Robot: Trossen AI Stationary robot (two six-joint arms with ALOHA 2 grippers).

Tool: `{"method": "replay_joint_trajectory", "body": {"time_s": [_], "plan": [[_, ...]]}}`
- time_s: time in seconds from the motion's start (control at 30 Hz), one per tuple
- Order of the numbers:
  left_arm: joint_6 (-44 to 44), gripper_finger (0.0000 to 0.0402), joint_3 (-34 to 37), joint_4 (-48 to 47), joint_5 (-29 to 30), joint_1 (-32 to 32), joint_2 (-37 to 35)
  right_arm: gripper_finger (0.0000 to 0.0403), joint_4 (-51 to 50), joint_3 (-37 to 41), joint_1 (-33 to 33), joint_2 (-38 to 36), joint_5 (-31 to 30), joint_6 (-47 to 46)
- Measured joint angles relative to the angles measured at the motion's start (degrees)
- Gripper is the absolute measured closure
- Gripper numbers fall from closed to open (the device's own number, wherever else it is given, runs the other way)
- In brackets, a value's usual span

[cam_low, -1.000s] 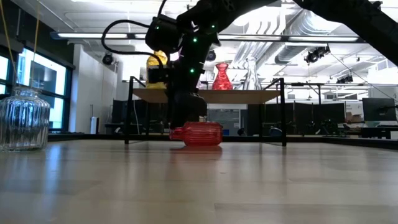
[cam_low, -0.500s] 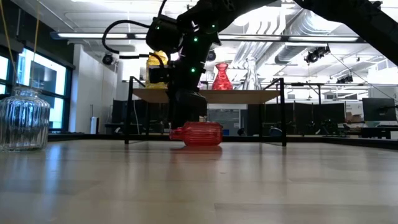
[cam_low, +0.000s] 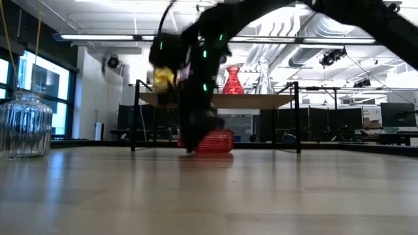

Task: Sort vases onto shelf
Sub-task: Put the red vase on the shelf

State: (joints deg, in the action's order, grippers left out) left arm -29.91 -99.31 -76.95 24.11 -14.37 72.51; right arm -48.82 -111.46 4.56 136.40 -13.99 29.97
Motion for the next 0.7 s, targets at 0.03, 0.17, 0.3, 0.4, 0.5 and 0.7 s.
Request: {"method": "replay_joint_trajectory", "body": {"time_s": [0.03, 0.17, 0.3, 0.4, 0.5, 0.7], "plan": [[0.06, 0.0257, 0.0, -0.02, -0.04, 0.01, 0.0, 0.019, -0.08, -0.08, -0.08, -0.39, 1.14, -0.48], [0.09, 0.0257, 0.0, -0.02, -0.02, 0.02, -0.02, 0.019, 0.89, 0.02, 0.22, -0.09, -0.91, -2.0], [0.11, 0.0257, 0.0, -0.02, 0.0, 0.02, -0.02, 0.019, -0.18, -0.02, 0.74, 0.02, -1.96, -2.06], [0.11, 0.0257, 0.0, -0.02, -0.02, 0.02, -0.02, 0.019, -1.47, -0.13, 0.53, 0.0, -2.86, -1.91], [0.11, 0.0257, 0.0, -0.03, 0.01, 0.02, -0.02, 0.019, -1.94, -0.13, -0.09, -0.02, -3.33, -1.87], [0.11, 0.0257, 0.0, -0.14, 0.01, 0.02, -0.02, 0.019, -3.61, -0.15, -2.75, -0.02, -5.03, -3.64]]}}
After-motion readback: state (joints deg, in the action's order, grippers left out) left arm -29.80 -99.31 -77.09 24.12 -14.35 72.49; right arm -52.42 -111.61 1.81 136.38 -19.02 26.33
